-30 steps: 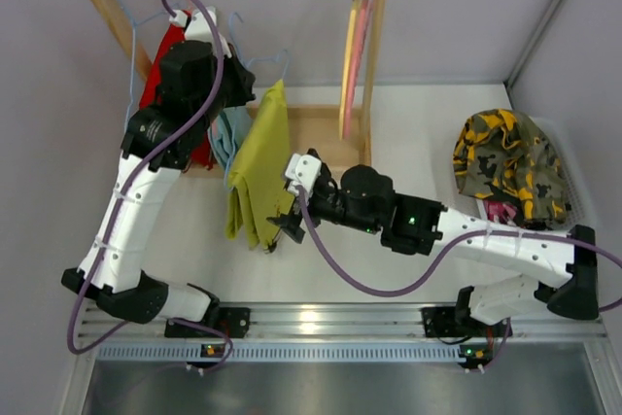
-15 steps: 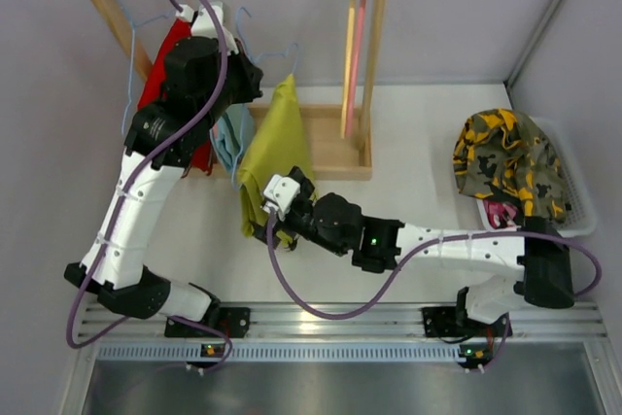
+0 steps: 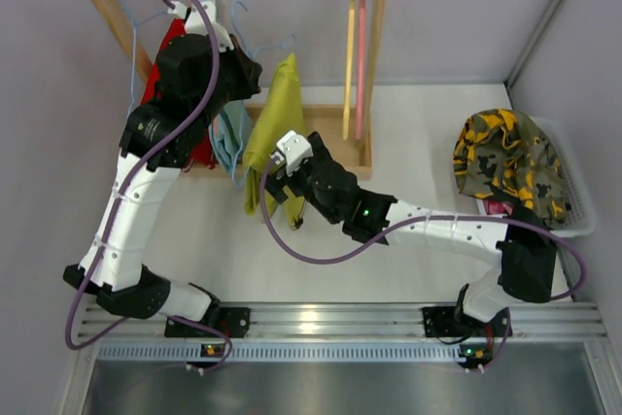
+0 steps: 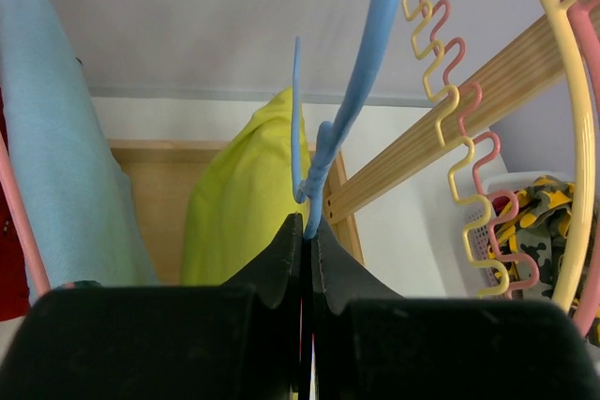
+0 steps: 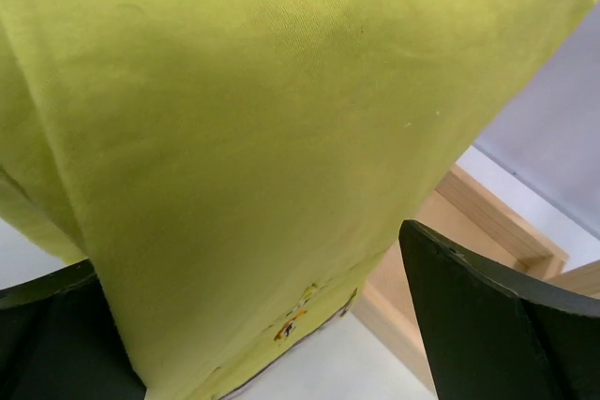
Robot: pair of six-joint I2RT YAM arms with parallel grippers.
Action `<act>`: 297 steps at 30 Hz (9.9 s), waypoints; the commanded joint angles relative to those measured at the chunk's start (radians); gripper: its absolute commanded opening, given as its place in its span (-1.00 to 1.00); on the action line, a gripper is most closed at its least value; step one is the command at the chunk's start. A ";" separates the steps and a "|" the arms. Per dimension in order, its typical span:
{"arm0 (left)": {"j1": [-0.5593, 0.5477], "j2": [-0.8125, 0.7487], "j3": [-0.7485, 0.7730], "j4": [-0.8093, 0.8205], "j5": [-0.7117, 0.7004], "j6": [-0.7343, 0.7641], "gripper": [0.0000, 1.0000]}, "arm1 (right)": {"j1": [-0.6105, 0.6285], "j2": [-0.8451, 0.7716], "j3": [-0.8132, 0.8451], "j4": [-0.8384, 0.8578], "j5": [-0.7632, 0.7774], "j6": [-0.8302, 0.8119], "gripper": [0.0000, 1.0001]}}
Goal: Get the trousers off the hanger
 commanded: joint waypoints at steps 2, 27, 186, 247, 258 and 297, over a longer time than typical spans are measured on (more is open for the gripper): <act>-0.004 -0.037 0.058 0.126 0.010 -0.036 -1.00 | -0.043 0.001 0.088 0.041 0.049 0.008 0.99; -0.004 -0.056 0.017 0.128 0.045 -0.062 -1.00 | -0.145 -0.141 0.070 -0.035 -0.216 -0.038 -1.00; -0.003 -0.057 -0.114 0.321 0.024 0.355 -1.00 | -1.439 -0.272 0.185 -0.715 -0.663 -0.130 0.99; -0.095 0.615 0.304 0.679 -0.141 0.425 -1.00 | -1.449 -0.516 0.085 -0.787 -0.741 -0.135 0.99; -0.095 0.428 0.080 0.676 -0.096 0.398 -0.21 | -1.449 -0.524 0.093 -0.786 -0.750 -0.132 0.99; 0.229 -0.281 -0.368 0.444 -0.136 0.178 0.41 | -1.450 -0.545 0.090 -0.826 -0.818 -0.074 0.99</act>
